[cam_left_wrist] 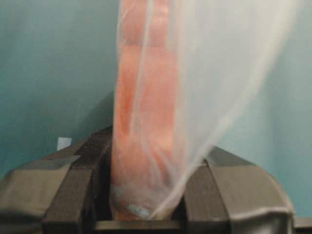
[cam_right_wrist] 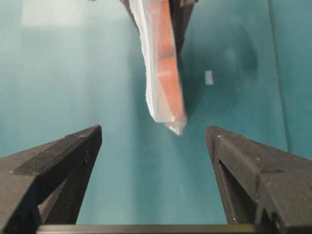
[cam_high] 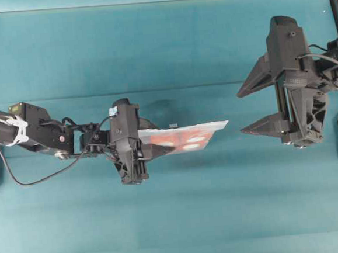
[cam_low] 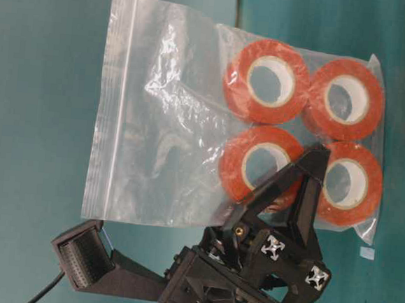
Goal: Hand over the clear zip bag and make it stand upright.
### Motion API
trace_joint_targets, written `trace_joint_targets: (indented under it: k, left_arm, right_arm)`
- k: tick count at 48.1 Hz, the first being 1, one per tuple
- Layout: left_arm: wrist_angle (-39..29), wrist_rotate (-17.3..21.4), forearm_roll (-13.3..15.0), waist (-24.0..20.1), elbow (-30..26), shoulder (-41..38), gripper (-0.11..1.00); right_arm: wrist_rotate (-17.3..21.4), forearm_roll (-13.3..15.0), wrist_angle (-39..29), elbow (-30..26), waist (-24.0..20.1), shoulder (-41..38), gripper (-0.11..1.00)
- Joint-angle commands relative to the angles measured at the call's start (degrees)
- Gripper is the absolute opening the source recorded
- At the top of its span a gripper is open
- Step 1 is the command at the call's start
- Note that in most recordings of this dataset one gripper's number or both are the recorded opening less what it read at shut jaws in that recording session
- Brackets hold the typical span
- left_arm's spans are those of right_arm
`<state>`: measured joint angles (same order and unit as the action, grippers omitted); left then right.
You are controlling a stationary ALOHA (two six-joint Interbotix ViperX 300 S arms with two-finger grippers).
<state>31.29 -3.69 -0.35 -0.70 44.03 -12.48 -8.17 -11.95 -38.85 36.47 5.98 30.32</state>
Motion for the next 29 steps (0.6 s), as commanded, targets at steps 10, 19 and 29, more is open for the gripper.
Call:
trace_joint_targets:
  k: [10,19,29]
  left_arm:
    - [0.2,0.1,-0.2,0.1,-0.3,0.6,0.24]
    - [0.2,0.1,-0.2,0.1,-0.3,0.6,0.24]
    - [0.2,0.1,-0.2,0.0,-0.2,0.6,0.24]
  right_arm:
    - [0.4,-0.2,0.4,-0.4,-0.2,0.6,0.9]
    - [0.4,-0.2,0.4,-0.4,-0.3,0.6,0.9]
    - [0.4,-0.2,0.4,-0.3,-0.4,0.6,0.9]
